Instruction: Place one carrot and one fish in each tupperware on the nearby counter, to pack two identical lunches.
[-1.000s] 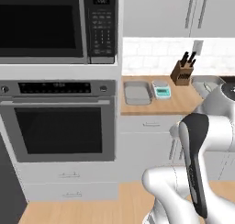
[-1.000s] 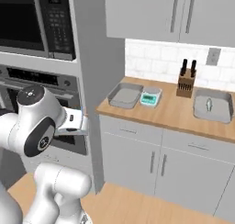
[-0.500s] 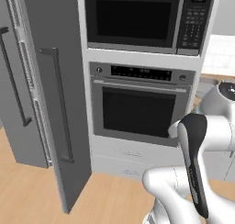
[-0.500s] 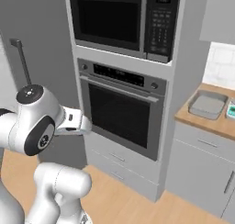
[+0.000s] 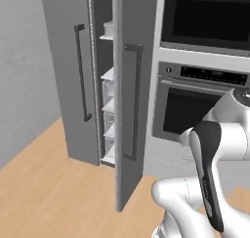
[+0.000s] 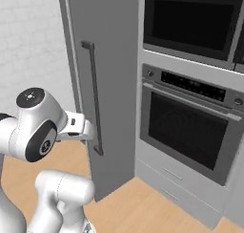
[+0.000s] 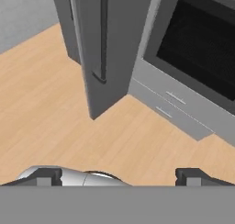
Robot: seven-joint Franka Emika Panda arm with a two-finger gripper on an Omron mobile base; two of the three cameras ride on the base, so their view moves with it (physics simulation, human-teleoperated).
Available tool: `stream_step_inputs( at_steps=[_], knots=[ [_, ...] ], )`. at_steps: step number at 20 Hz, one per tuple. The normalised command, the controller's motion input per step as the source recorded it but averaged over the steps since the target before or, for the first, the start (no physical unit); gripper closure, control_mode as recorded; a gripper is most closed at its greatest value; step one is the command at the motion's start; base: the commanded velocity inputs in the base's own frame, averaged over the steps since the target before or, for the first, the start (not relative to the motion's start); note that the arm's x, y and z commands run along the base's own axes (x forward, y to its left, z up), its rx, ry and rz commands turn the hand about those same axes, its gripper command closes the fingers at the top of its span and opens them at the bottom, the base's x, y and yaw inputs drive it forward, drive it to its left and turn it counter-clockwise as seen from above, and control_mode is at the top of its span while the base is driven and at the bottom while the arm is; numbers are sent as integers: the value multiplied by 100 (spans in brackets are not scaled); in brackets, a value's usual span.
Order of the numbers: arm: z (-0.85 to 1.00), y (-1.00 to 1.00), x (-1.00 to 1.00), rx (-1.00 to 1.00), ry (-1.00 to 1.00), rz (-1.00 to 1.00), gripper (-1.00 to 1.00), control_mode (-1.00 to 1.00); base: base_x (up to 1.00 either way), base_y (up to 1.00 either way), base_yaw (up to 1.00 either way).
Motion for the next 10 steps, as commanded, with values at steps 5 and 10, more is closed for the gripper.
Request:
stream_step_inputs(
  at_steps=[5,10],
  knots=[
    [0,0,0,0,0,0,-100,100,2,100,26],
    [0,0,0,0,0,0,-100,100,36,100,19]
  ],
)
